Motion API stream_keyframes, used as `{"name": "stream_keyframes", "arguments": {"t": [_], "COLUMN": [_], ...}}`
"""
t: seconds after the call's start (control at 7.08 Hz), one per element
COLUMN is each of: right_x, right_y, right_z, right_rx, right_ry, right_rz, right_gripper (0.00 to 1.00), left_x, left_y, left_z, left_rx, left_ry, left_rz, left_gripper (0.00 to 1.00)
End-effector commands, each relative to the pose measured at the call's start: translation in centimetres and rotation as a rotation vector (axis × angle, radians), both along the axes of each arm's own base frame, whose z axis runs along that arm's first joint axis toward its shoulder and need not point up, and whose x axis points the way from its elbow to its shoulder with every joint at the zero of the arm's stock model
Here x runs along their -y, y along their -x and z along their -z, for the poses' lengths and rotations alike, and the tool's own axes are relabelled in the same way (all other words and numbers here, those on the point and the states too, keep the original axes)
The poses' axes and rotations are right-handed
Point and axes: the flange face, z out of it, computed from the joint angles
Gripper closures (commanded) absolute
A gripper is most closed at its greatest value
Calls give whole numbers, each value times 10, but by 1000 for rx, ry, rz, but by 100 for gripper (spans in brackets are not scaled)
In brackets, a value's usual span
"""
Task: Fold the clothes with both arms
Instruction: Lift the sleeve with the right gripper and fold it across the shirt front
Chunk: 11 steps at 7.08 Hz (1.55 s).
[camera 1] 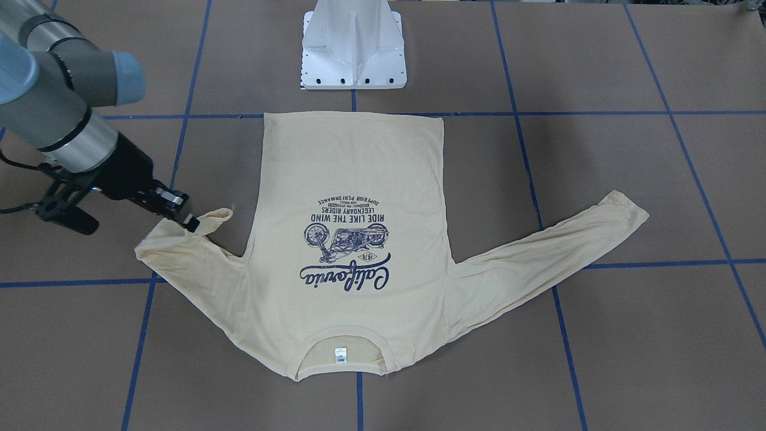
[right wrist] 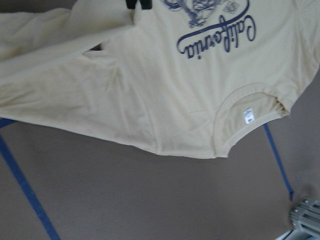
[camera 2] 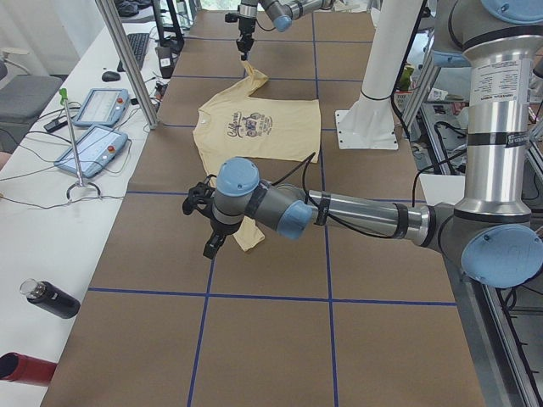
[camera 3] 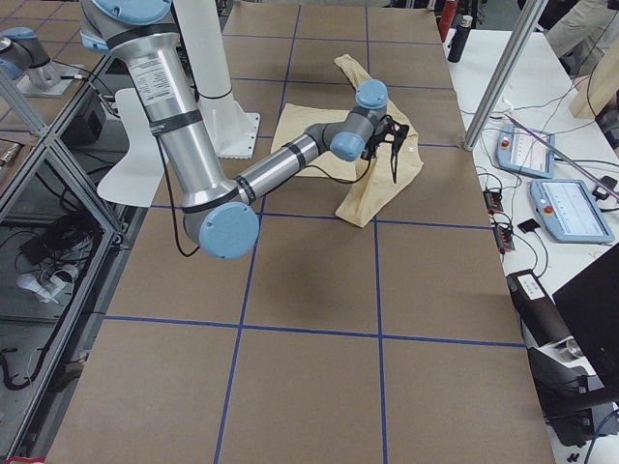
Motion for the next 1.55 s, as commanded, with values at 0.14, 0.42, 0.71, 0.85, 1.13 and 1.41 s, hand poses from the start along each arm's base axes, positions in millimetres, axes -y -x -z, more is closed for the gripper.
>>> {"name": "stream_keyframes", "arguments": {"t": [0.14, 0.42, 0.71, 0.85, 1.13, 1.41], "right_x": [-17, -6, -19, -4, 9, 18], "right_y": [149, 216, 285, 310, 334, 347], "right_z": [136, 203, 229, 230, 218, 239], "right_rx": [-47, -68, -101, -96, -87, -114], "right_ry": [-158, -210, -271, -275, -320, -329], "right_rz": [-149, -160, -195, -197, -183, -182], "right_gripper": [100, 100, 100, 100, 100, 1], "left_x": [-2, -3, -3, -3, -3, -4], "left_y": [0, 0, 0, 0, 0, -16], "left_z": [-2, -2, -4, -4, -3, 0], "left_rx": [-2, -2, -2, -2, -4, -54], "left_ry": [-4, -4, -1, -1, 1, 3], "left_rz": [1, 1, 1, 1, 0, -51], "left_gripper": [0, 0, 0, 0, 0, 0]}}
